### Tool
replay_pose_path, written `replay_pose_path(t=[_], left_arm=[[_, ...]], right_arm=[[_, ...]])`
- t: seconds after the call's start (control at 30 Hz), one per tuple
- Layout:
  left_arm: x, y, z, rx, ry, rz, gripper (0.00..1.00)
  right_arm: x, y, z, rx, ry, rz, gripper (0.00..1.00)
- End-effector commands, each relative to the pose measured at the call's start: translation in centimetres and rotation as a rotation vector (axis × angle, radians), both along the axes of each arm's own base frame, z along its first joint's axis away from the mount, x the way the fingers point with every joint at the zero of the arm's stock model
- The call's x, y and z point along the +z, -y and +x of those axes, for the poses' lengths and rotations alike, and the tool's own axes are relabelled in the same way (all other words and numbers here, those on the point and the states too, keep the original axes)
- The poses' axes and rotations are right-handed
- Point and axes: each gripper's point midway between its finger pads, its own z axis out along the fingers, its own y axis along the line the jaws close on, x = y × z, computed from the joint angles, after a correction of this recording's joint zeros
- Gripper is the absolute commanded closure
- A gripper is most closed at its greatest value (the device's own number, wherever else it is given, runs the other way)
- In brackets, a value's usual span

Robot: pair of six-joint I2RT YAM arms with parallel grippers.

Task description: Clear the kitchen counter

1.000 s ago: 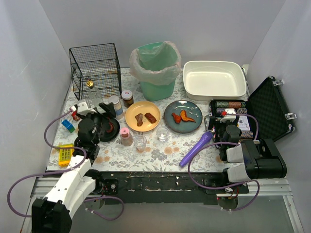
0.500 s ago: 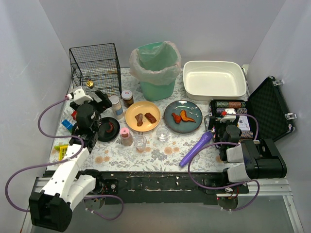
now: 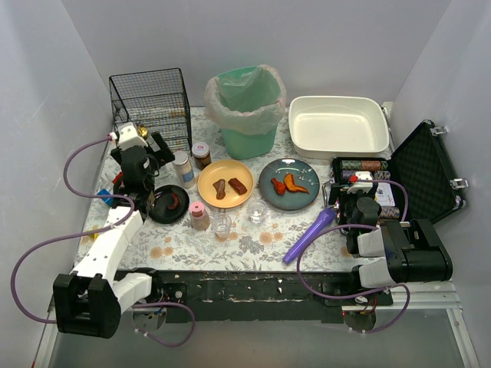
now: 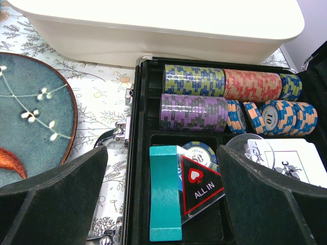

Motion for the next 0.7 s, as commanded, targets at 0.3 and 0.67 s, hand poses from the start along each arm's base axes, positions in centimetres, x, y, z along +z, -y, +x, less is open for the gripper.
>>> replay_pose_path(t=[0.3,0.67], left_arm=[[-0.4,-1.0,2.1,-0.031,-0.023,0.048,0.02],[-1.3,-2.2,3.7,-0.046,-0.055,0.149,0.02]], right_arm=[[1.6,0.2,0.7,-0.011,0.059,-0.007,0.03],[1.6,0.2,0.7,-0.012,0.059,-0.007,0.03]])
